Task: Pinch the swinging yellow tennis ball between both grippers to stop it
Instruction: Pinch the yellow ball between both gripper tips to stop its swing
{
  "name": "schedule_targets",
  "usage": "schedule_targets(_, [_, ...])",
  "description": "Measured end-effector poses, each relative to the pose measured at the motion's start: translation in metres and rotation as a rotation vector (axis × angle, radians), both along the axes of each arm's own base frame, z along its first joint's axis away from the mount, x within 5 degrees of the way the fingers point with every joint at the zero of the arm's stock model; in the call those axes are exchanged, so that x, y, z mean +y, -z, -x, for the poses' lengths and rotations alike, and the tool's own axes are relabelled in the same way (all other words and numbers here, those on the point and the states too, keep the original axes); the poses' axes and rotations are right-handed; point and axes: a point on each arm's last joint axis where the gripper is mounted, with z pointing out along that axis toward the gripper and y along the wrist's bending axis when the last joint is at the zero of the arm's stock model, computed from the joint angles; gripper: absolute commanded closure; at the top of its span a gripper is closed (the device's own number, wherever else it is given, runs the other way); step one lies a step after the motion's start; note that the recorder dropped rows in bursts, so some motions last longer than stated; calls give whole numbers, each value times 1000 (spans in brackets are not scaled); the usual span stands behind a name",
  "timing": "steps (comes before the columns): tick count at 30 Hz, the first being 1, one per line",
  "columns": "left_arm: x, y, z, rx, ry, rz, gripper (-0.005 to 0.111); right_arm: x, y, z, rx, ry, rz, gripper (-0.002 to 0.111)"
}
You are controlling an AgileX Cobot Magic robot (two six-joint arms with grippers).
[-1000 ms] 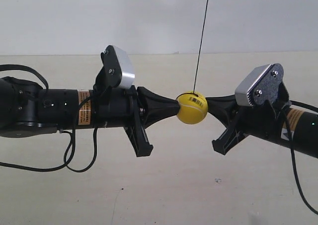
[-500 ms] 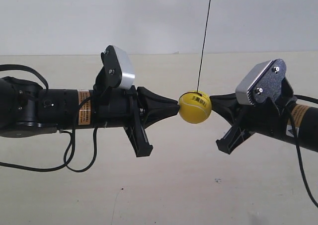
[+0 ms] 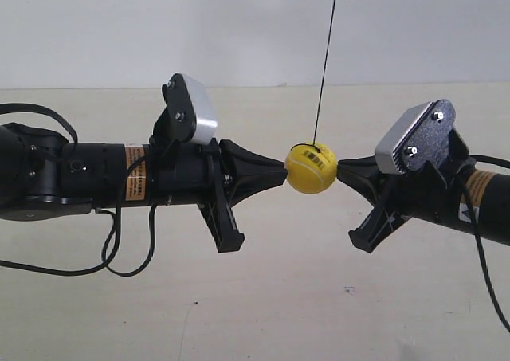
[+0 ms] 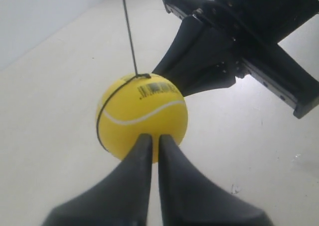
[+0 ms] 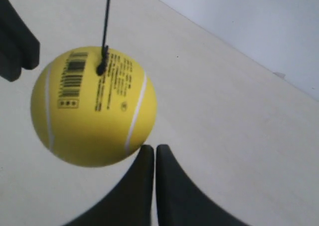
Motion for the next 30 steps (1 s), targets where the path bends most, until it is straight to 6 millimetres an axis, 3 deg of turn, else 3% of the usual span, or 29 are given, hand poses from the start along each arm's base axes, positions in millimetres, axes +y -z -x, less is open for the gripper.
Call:
schedule_targets(9, [1,1,-1,-5,-7,-16,102,0,-16,5,-43,-26,3,108])
schedule_targets(30, [1,2,-1,-24,-7,-40,102,3,-17,9,-32,-65,-3,108])
